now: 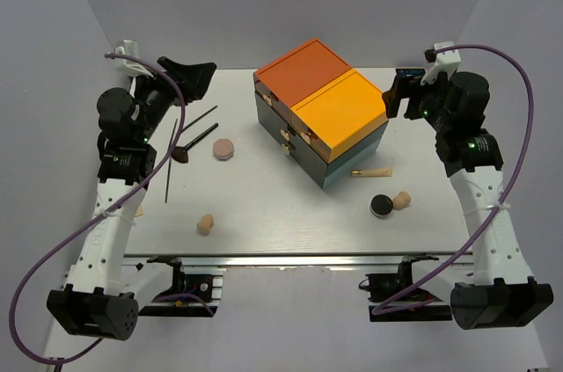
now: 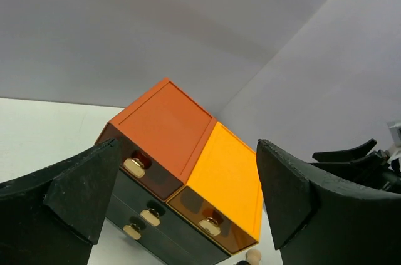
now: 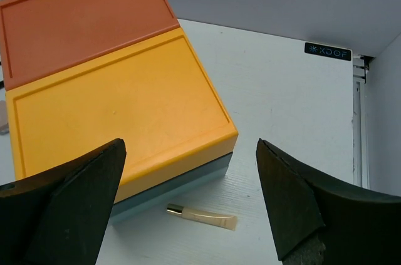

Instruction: Organize the makeup

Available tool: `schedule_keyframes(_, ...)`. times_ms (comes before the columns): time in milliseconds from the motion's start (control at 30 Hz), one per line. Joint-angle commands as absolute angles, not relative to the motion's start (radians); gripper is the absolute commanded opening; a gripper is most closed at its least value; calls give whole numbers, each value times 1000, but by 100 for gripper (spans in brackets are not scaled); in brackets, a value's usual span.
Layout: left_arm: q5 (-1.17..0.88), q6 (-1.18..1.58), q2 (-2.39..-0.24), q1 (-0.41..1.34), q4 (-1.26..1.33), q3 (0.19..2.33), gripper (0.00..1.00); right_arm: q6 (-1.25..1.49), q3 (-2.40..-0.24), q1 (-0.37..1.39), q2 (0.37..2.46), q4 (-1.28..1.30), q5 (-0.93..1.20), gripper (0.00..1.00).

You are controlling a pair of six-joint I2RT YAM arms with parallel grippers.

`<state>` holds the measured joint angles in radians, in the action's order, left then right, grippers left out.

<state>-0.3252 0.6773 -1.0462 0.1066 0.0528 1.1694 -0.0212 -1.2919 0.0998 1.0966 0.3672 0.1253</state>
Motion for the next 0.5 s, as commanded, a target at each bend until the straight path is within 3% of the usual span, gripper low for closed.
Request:
schedule_keyframes(0, -333, 652, -1057, 107, 32, 1180, 98, -41, -1284, 101, 1095, 338, 127, 90)
schedule_keyframes(67, -293, 609, -1065, 107, -29, 1181, 88, -153, -1269, 101, 1077, 318, 216, 89)
schedule_keyframes(100, -279, 594, -1069, 107, -47, 1180, 76, -217, -1256, 101, 1066, 321, 345, 89)
schedule_keyframes(133, -232, 556, -1075, 107, -92, 1178, 36, -304, -1229, 101, 1043, 318, 412, 89)
schedule_keyframes(167, -203, 543, -1080, 107, -118, 1177, 17, -346, -1210, 101, 1032, 318, 552, 89)
schedule_keyframes(200, -172, 526, -1086, 107, -145, 1175, 3, -389, -1192, 103, 1022, 321, 613, 89)
schedule_keyframes(233, -134, 478, -1098, 106, -188, 1167, 0, -434, -1168, 107, 1013, 340, 697, 89)
schedule_keyframes(300, -132, 432, -1117, 106, -207, 1146, 0, -504, -1160, 110, 1015, 389, 783, 89)
schedule_keyframes(333, -143, 411, -1147, 106, -219, 1123, 5, -483, -1151, 113, 1028, 387, 796, 89)
schedule_keyframes(367, -161, 399, -1169, 106, -225, 1112, 34, -479, -1154, 120, 1038, 396, 848, 89)
schedule_keyframes(400, -178, 381, -1193, 106, -227, 1103, 54, -479, -1158, 129, 1054, 412, 871, 90)
schedule_keyframes(433, -196, 382, -1251, 106, -215, 1083, 66, -477, -1176, 156, 1090, 446, 879, 90)
schedule_keyframes(467, -251, 396, -1285, 104, -198, 1071, 71, -439, -1181, 172, 1109, 446, 853, 86)
